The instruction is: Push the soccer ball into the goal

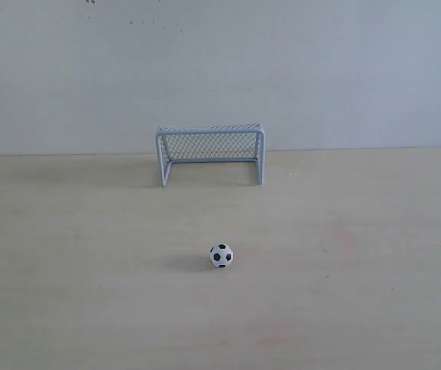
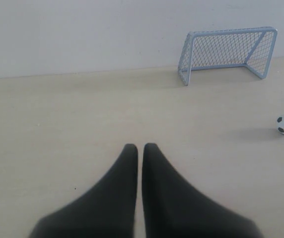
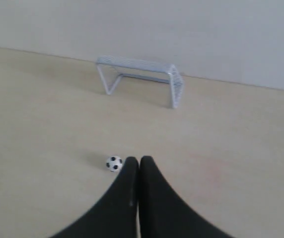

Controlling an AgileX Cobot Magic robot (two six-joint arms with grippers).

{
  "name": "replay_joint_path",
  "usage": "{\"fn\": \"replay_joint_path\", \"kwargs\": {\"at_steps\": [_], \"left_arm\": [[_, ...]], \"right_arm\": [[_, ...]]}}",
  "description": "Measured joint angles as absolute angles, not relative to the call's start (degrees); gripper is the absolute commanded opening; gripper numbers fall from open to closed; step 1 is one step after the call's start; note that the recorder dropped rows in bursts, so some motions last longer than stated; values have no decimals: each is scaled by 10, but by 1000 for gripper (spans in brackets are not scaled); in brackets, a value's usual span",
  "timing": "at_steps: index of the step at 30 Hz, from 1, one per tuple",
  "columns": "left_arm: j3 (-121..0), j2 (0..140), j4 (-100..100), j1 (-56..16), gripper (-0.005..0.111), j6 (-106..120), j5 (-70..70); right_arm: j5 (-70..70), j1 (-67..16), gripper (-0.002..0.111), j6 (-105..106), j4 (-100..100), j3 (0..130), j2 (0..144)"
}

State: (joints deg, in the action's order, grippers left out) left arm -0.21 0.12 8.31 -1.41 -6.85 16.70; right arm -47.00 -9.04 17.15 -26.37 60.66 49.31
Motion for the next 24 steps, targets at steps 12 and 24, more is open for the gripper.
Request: {"fn": "replay_joint_path", "kwargs": {"at_steps": [12, 24], "left_arm": [[-2, 1, 83, -14, 4, -69, 167], [-2, 1, 83, -14, 4, -69, 167]], "right_arm": [[-500, -90, 2, 337, -440, 694, 538], [-635, -90, 18, 401, -467, 756, 672]]}}
